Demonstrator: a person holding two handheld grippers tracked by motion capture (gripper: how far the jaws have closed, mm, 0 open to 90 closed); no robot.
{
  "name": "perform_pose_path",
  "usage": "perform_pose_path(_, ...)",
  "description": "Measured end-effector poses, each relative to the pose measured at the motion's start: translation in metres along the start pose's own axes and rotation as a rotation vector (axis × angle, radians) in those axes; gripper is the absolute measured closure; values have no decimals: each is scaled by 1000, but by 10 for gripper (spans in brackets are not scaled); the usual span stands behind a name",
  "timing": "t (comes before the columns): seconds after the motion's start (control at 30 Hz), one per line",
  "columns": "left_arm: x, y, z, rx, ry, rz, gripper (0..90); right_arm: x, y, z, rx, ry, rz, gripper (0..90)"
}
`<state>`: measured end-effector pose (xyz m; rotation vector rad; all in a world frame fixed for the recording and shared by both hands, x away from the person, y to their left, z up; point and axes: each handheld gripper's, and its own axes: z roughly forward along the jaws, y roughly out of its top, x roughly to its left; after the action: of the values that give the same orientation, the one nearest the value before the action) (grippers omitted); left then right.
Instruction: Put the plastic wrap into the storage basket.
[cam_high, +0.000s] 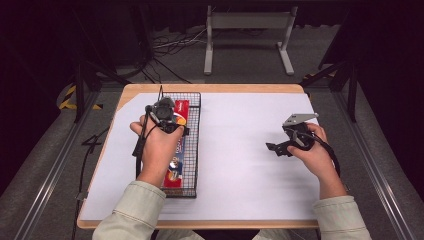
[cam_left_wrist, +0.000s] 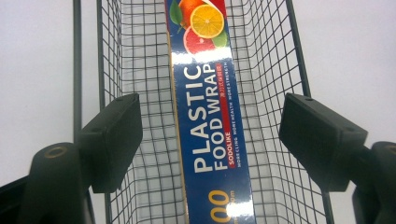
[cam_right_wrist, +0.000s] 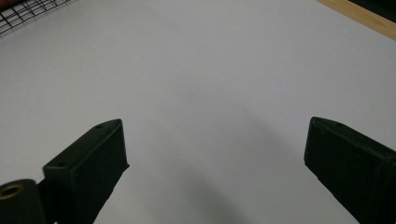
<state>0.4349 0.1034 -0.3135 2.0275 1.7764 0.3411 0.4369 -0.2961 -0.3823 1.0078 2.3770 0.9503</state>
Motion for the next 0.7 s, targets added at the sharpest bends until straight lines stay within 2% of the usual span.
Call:
perform_pose_path(0.1, 5, 2, -6, -7, -11, 3, 231, -2, -2, -2, -3, -3, 8, 60)
perform_pose_path(0.13, 7, 2, -8, -8, -24, 15, 231, -3, -2, -2, -4, -3, 10, 60)
perform_pose_path(0.2, 11, 3, -11, -24, -55, 55, 224, -4, -3, -3, -5, -4, 15, 60)
perform_pose_path(0.27, 15, 3, -15, -45, -63, 115, 224, -5, -4, -5, -9, -5, 17, 60)
perform_pose_path(0.4, 28, 4, -25, -87, -91, 172, 222, -8, -6, -6, -12, -9, 25, 60)
perform_pose_path(0.47, 37, 4, -28, -104, -88, 193, 222, -9, -7, -7, -11, -10, 31, 60)
perform_pose_path(0.5, 42, 4, -29, -120, -92, 206, 222, -9, -7, -7, -13, -12, 30, 60)
perform_pose_path(0.57, 52, 1, -32, -217, -119, 274, 235, -10, -8, -8, -15, -12, 33, 60)
perform_pose_path(0.6, 58, -1, -34, -249, -124, 308, 230, -11, -9, -9, -15, -13, 39, 60)
perform_pose_path(0.7, 75, -6, -35, -277, -138, 317, 227, -13, -10, -10, -19, -15, 41, 60)
